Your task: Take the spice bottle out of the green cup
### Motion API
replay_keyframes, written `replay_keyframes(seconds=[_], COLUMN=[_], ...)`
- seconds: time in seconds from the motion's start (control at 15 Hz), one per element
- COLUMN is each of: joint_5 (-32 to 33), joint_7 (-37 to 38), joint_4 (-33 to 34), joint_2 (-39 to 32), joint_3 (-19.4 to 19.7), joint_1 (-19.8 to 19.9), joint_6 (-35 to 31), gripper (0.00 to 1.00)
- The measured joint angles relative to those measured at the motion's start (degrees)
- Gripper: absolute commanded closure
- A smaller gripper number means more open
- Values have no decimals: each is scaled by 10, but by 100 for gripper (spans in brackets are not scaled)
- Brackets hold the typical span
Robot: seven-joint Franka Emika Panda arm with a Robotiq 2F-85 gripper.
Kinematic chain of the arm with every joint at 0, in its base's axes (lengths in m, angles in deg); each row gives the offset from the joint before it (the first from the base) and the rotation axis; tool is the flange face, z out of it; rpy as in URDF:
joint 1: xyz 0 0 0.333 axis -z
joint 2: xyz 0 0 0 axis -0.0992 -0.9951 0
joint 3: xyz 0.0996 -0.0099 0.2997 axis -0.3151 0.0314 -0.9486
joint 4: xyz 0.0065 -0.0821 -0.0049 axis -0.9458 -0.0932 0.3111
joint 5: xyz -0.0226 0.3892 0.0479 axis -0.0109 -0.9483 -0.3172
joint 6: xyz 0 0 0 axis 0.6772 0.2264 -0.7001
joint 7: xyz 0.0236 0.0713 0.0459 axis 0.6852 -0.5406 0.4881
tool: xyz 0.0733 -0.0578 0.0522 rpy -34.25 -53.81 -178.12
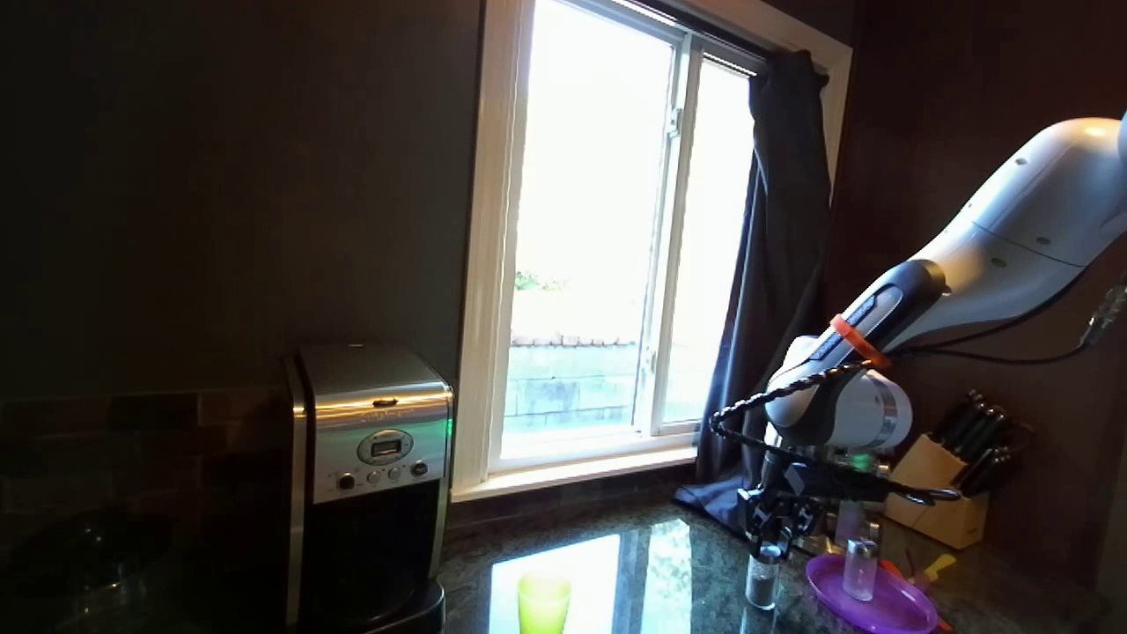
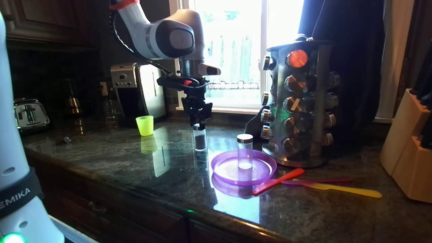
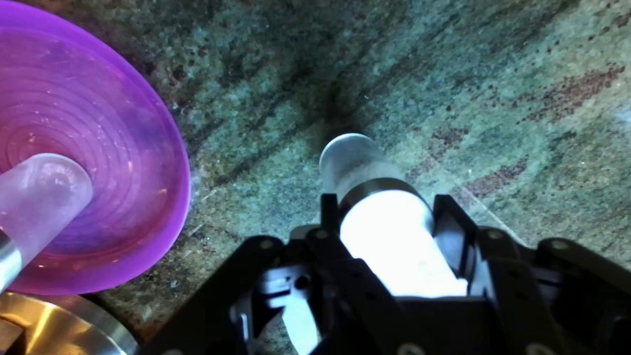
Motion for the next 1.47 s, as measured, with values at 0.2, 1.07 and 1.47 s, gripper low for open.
replay_keyframes(seconds=[0.2, 1.07, 1.47], joint_5=[0, 42, 43], joint_7=[-21, -4, 12], joint_4=[1, 36, 65], joint_2=[-14, 88, 197], joint_3=[0, -28, -48], joint_1=[1, -4, -28], joint_6=[-15, 43, 230], gripper=[38, 0, 0])
